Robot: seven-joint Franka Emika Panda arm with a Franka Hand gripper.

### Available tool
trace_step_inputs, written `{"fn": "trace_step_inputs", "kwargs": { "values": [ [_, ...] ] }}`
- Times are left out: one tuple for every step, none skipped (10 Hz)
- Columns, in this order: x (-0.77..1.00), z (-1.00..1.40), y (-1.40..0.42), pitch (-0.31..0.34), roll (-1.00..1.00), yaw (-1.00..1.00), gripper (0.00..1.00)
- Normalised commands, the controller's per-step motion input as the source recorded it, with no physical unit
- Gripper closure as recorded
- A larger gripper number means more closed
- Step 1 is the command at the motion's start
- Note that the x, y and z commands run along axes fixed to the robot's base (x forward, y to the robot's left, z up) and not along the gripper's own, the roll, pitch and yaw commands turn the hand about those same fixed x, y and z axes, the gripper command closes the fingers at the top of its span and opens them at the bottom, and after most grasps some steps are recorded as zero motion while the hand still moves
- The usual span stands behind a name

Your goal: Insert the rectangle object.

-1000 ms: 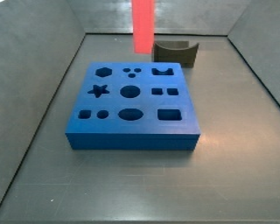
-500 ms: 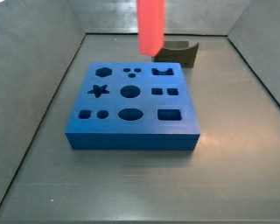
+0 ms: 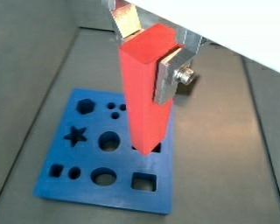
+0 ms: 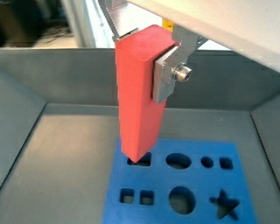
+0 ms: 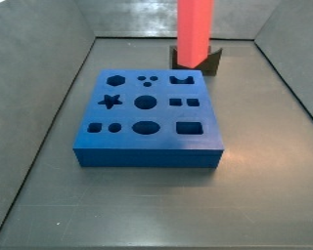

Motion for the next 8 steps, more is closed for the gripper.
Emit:
{"fn": "trace_step_inputs", "kwargs": {
  "values": [
    [0.00,-0.03,-0.03,0.000,0.00,-1.00,1.00],
    [0.00,-0.14,0.00,0.000,0.04,-1.00,1.00],
    [0.00,-0.15,0.00,0.000,0.04,-1.00,1.00],
    [0.04,-0.15,0.00,0.000,0.04,-0.99,1.00],
    [0.05,-0.20,0.00,-0.009,0.06,-0.99,1.00],
    [0.01,-0.24,0.00,-0.016,0.07,-1.00,1.00],
    [0.02,-0.23,0.00,-0.011,0.07,-1.00,1.00],
    [0.18,-0.20,-0.01,0.000,0.08,-0.86,1.00]
  ]
}}
